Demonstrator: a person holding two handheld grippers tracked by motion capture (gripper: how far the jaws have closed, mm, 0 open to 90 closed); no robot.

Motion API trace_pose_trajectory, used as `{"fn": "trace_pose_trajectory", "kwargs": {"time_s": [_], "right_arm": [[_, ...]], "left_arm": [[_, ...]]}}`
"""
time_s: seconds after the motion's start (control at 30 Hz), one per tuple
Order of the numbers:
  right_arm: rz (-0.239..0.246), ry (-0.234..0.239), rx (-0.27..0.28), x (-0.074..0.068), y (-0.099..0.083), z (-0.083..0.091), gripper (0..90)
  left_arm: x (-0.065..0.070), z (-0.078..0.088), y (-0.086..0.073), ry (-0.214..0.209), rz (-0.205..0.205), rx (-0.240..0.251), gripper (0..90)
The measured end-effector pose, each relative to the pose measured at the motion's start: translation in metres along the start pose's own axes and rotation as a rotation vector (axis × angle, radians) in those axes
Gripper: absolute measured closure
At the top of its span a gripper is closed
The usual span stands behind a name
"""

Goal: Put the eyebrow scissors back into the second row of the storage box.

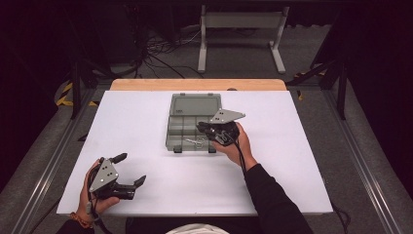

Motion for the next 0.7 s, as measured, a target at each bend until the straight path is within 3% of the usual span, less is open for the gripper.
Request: {"fn": "trace_pose_trajectory", "kwargs": {"time_s": [0.33, 0.7], "right_arm": [[0.020, -0.025, 0.021, 0.000, 0.006, 0.011, 78.4], [0.005, -0.077, 0.054, 0.007, 0.010, 0.034, 64.6]], "left_arm": [[0.000, 0.000, 0.000, -0.001, 0.000, -0.004, 4.6], [0.001, -0.001, 0.000, -0.003, 0.003, -0.003, 4.8]]}}
Point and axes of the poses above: each handheld gripper's, and its own axes: z roughly backward along the jaws, y roughly out of its top, x roughly to its right, the point moved 5 cm from there along -z, roughly forward along the jaws, and after that the axes turned 3 degrees about -x, right-handed, at the moved point
